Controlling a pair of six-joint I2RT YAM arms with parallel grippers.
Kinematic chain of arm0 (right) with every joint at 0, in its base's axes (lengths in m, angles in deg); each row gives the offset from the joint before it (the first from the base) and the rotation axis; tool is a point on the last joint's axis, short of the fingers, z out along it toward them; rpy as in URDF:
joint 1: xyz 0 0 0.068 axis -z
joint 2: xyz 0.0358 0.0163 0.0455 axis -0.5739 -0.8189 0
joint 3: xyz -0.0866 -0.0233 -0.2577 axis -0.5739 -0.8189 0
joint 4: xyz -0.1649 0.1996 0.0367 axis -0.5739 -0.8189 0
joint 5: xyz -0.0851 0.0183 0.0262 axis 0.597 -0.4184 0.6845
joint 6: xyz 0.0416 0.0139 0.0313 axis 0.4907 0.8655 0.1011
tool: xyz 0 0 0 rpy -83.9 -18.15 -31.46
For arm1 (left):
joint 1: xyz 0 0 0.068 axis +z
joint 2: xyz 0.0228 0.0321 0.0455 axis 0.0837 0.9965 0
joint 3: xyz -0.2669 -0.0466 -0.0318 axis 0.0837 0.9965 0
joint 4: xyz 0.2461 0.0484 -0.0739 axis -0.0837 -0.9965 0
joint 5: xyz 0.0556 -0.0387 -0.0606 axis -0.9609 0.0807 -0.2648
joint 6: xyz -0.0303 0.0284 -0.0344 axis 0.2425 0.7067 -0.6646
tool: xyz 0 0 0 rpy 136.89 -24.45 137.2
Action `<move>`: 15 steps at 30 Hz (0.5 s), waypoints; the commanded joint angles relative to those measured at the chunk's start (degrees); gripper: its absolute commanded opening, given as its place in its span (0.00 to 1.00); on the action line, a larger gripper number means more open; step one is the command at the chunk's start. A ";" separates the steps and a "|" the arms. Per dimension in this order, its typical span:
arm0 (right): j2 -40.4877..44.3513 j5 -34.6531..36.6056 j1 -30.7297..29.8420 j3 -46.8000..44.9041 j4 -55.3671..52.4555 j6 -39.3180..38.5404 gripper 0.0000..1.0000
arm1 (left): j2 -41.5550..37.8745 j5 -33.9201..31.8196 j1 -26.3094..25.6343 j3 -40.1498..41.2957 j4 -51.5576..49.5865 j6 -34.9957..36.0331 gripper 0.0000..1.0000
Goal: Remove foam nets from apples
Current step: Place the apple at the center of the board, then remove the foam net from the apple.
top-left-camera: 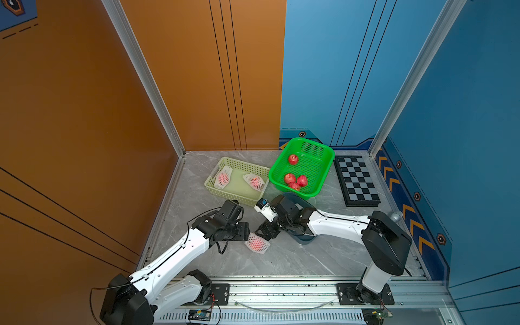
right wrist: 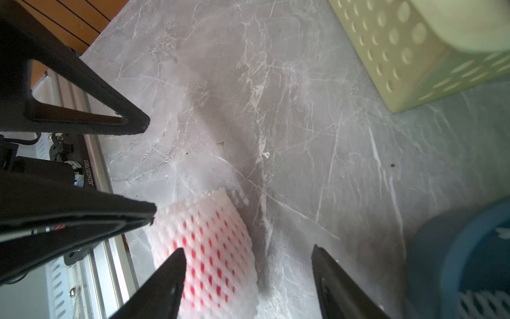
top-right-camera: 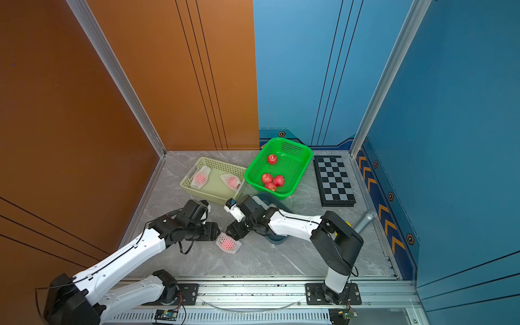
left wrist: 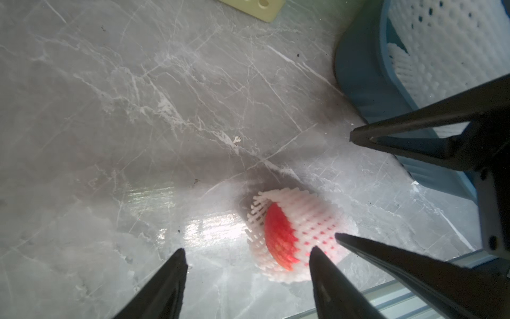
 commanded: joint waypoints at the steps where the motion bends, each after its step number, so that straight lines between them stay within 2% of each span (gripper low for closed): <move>1: 2.83 3.07 -1.03 -0.19 -2.56 -1.52 0.74 | 0.09 0.79 0.92 1.39 0.98 -0.98 0.71; 7: 5.37 5.55 -1.12 -1.63 -4.13 -1.99 0.74 | -1.60 10.79 2.23 4.05 7.25 -0.50 0.68; 15: 8.59 7.15 -0.51 -2.17 -7.01 -3.45 0.74 | -0.92 16.44 3.24 8.19 13.74 -3.17 0.49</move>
